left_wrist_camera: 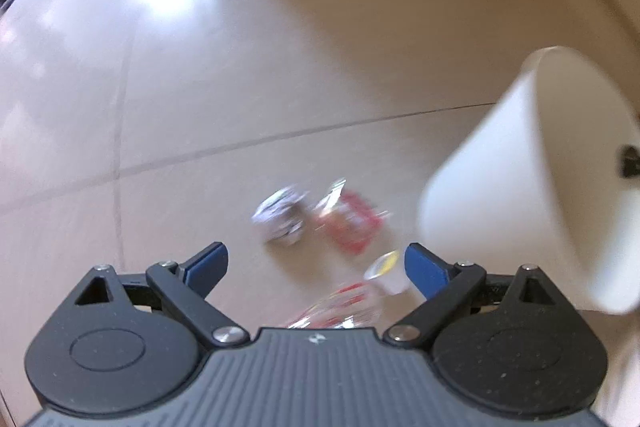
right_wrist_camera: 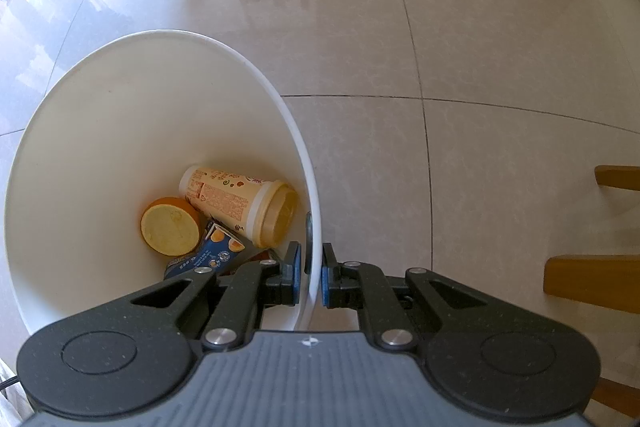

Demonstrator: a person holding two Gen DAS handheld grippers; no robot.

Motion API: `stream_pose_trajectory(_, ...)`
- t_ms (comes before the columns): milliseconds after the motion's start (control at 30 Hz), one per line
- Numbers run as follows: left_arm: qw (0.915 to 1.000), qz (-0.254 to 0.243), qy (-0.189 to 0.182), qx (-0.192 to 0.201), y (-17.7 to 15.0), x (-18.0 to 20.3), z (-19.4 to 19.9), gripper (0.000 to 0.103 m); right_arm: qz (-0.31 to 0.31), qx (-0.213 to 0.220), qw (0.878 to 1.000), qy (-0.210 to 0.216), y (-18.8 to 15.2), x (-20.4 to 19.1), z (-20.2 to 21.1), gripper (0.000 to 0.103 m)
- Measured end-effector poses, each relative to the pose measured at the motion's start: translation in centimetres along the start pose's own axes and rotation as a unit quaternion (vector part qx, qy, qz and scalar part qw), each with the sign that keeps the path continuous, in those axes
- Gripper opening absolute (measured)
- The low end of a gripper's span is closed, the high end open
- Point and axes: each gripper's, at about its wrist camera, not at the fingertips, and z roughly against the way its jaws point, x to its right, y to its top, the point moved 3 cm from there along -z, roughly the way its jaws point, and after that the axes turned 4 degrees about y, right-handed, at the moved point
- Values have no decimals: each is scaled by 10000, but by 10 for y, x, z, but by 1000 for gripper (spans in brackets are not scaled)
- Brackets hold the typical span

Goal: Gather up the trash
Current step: 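Lower the left gripper to the blue juice box and grasp it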

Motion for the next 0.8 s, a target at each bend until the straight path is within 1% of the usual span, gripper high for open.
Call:
stream_pose_trajectory(133, 9971, 529, 487, -246, -25, -29, -32, 95, 17, 8, 10000, -17, 0, 0, 0, 12)
stream_pose_trajectory(200, 9935, 817, 604, -506, -37, -42, -50, 95, 17, 17, 10000, -20, -1, 1, -1, 12)
stream_pose_trajectory(267, 9880, 1213, 638, -709, -52, -53, -66, 95, -7, 28, 10000, 1, -1, 2, -1, 12)
stream_pose_trajectory(333, 9805, 1659, 577, -886, -66, -61, -78, 95, -24, 33, 10000, 23, -2, 3, -1, 12)
stream_pose_trajectory(367, 9747, 1943, 524, -972, -76, -65, -84, 95, -31, 34, 10000, 34, -2, 4, -1, 12)
stream_pose_trajectory(467, 9569, 2592, 598, -1167, -103, -72, -96, 95, -47, 25, 10000, 47, -2, 5, -1, 12)
stream_pose_trajectory(567, 9410, 3101, 633, -1195, -128, -72, -105, 94, -34, 23, 10000, 23, -1, 5, -1, 12)
stream_pose_trajectory(633, 9322, 3339, 731, -1189, -143, -72, -112, 94, -55, 21, 10000, 19, -1, 4, 0, 12)
stream_pose_trajectory(700, 9247, 3479, 885, -1265, -156, -73, -119, 91, -64, 23, 10000, 16, 0, 4, 0, 12)
stream_pose_trajectory(733, 9215, 3542, 925, -1299, -164, -72, -123, 89, -69, 26, 10000, 12, 0, 4, 0, 12)
stream_pose_trajectory(800, 9180, 3619, 873, -1367, -173, -72, -129, 86, -58, 28, 10000, -10, -1, 3, 0, 12)
